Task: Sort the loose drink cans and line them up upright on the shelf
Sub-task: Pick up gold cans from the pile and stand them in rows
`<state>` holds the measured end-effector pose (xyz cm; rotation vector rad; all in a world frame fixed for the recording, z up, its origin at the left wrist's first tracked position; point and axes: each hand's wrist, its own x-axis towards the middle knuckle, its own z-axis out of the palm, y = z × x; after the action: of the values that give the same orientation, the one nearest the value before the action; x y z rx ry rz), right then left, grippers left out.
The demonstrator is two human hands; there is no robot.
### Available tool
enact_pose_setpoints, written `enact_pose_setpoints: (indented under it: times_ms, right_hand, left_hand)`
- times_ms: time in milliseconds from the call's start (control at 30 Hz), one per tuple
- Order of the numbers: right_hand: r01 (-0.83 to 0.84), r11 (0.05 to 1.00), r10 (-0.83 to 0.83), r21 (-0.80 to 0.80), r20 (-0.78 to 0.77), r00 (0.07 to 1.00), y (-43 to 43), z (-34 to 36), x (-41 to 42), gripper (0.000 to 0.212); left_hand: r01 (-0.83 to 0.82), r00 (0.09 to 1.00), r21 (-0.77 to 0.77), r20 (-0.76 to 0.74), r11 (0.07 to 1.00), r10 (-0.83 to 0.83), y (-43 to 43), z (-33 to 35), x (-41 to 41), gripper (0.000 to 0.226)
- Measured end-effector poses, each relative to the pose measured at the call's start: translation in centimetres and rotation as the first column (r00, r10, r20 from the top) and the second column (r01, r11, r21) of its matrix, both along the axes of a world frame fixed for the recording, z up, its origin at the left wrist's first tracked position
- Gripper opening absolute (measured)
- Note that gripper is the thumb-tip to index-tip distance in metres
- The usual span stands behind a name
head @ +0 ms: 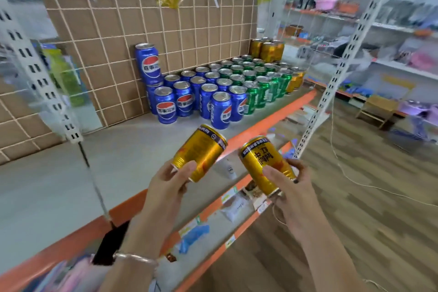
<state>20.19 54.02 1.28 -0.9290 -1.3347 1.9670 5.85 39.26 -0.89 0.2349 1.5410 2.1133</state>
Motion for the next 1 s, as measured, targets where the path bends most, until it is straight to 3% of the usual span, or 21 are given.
enact_pose_setpoints:
  times_ms: [100,233,367,533,567,700,867,933,1000]
  right_hand:
    - [-0.020,1.000,0.020,0.010,0.011,1.000,2.9,0.6,2.4,0.060]
    - [-0.038,0.997,0.033,-0.063,-0.086,0.996,6.1,1.4,4.6,0.050]
    - [-0.006,0.998,-0.002,-0.060,-0.124,0.992,8.9,1.8,5.2,0.052]
    - [0.033,0.993,-0.051,-0.113,-0.162,0.986,12.5,2.0,3.7,0.042]
    - [0.044,0.989,-0.068,-0.144,-0.163,0.984,13.4,2.0,3.1,0.037]
    - [0.111,0.936,-0.173,-0.335,-0.162,0.972,17.4,2.0,0.1,0.016]
    - [0.123,0.912,-0.169,-0.390,-0.084,0.982,23.5,2.4,-4.2,0.022]
    - [0.097,0.924,-0.134,-0.371,-0.076,0.988,25.9,2.9,-6.1,0.024]
    - [0.031,0.950,-0.062,-0.309,-0.090,0.994,28.1,3.4,-8.0,0.029]
  left_hand:
    - [0.007,1.000,0.102,0.023,0.995,-0.009,3.2,0.6,1.4,0.066]
    - [0.012,0.996,0.175,0.084,0.984,-0.027,6.6,0.8,2.3,0.078]
    - [0.075,0.991,0.208,0.091,0.975,-0.096,9.1,1.5,2.9,0.045]
    - [0.095,0.990,0.242,0.079,0.966,-0.117,13.3,2.6,1.7,0.023]
    - [0.072,0.989,0.249,0.107,0.966,-0.101,14.2,2.7,1.2,0.026]
    - [0.007,0.984,0.180,0.176,0.984,-0.039,18.4,3.0,-1.4,0.030]
    - [0.076,0.992,0.095,0.097,0.993,-0.086,24.4,3.8,-5.4,0.016]
    - [0.120,0.992,0.018,0.023,0.993,-0.121,26.6,4.4,-7.2,0.042]
    - [0.124,0.987,-0.051,-0.100,0.991,-0.129,28.5,5.1,-9.2,0.050]
